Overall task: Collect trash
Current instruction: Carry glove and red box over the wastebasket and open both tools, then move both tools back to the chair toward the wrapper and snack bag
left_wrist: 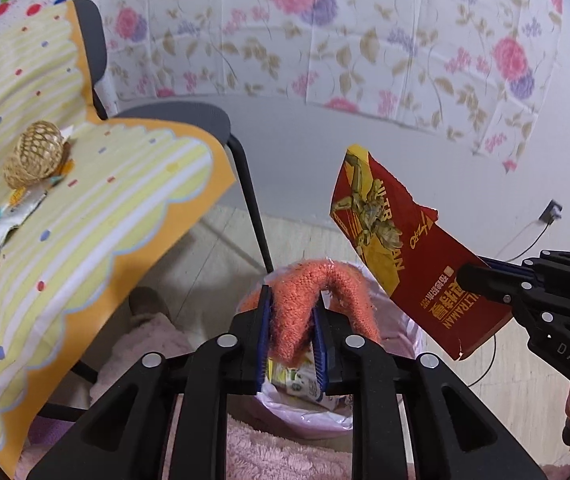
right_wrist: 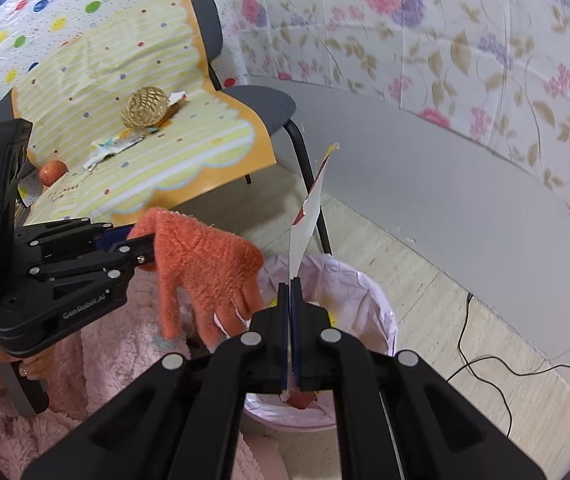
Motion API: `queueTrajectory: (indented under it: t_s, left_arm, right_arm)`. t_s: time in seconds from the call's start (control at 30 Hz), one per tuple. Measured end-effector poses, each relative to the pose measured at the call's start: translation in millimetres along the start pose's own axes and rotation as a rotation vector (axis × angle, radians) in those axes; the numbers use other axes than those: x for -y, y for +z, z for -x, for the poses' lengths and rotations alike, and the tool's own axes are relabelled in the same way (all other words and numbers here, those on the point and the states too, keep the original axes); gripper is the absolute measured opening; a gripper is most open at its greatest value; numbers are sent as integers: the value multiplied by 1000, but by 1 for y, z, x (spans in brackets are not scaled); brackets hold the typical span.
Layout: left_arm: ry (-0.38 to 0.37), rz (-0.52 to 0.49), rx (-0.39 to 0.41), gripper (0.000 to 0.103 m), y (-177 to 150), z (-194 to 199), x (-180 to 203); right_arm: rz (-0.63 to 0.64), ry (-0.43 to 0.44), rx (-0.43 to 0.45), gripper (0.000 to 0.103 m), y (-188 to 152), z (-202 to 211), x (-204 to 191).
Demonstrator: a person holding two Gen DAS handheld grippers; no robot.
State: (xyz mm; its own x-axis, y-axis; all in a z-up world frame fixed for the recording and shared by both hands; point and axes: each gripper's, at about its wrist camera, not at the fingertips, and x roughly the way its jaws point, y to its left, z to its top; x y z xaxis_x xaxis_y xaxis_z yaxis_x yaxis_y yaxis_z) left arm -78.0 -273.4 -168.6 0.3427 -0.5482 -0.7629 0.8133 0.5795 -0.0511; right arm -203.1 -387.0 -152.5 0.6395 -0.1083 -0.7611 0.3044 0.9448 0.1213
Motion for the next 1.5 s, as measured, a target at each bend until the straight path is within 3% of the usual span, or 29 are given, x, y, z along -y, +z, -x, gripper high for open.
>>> queueTrajectory:
  t_s: [0.1,0.27,0.3,0.33,0.4,0.83,1.27,1.5]
  left_arm:
    - [1,-8,-33,32,2,-10,1]
    - [16,-5,-45,59,6,-17,1]
    - [16,-2,-45,61,6,-17,0]
    - [15,1,-45,63,7,-16,-1]
    - [20,13,-42,64,8,-15,-4]
    - [160,159,138,64,-1,62,-54]
    - [355,353,219,64,-29,133,-131]
    - [473,444,243,72,-44,161,-170]
  right_arm:
    - [-18,8,-28,2,-3,-11,5]
    - [-36,15,-73,4,-4,-30,10]
    - [-41,11,-79,10,-3,-32,11]
    - [-46,7,-85,24,-3,-34,12]
    - [-46,9,-77,34,-1,-32,13]
    - [-13,10,98,34,33,18,-2]
    - [134,172,149,34,72,13,-82]
    - [241,238,127,34,99,-5,-131]
